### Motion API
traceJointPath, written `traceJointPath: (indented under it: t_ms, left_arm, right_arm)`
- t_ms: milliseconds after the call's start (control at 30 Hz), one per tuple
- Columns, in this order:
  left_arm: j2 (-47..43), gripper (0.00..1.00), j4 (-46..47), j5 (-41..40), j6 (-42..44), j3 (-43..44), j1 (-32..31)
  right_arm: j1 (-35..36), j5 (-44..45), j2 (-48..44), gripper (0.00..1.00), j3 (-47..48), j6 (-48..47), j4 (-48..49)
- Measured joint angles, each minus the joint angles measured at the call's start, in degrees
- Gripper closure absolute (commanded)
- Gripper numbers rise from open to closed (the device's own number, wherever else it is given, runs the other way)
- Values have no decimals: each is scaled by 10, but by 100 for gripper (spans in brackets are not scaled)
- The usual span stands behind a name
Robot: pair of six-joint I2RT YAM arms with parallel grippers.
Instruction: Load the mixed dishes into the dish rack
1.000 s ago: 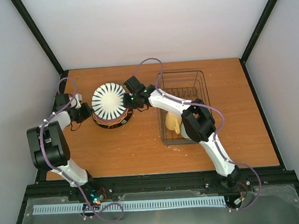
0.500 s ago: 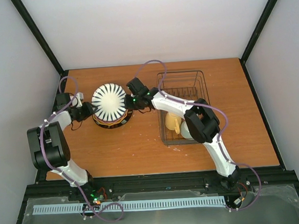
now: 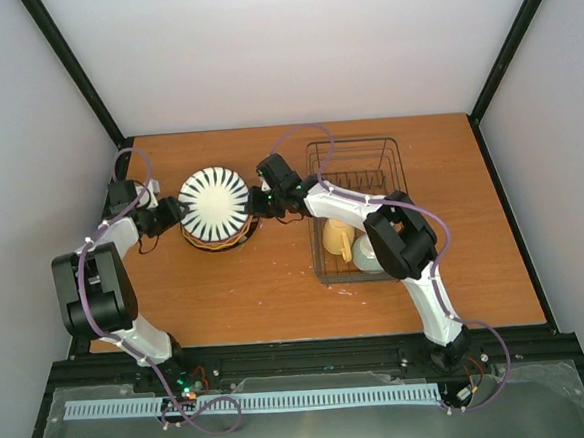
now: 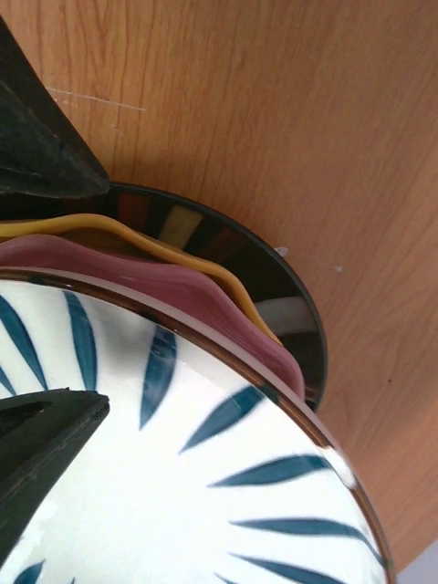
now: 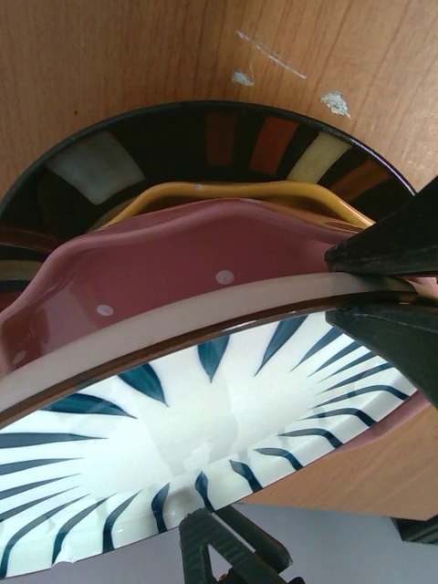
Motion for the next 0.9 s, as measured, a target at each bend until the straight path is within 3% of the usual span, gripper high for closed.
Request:
traceJointPath:
  t_ms: [333,633,667,767,900]
  left_arm:
    - [-28,43,11,-7,-1,0,0]
    - [-21,52,32,30,-8,-2,0]
    - [-19,55,34,34,-8,-2,0]
    - [-15,76,44,45,-9,-2,1]
    - [-8,94,69,91,-10,-4,7]
  right_arm:
    - [-14,-66,-1,97,-31,33,50]
    - [-15,-137,-1,97,-46,51,73]
    - [-15,-142,-1,97,-46,52,72]
    - [-16,-150,-1,97,-47,58,73]
    - [-31,-153,-1,97,-53,83,71]
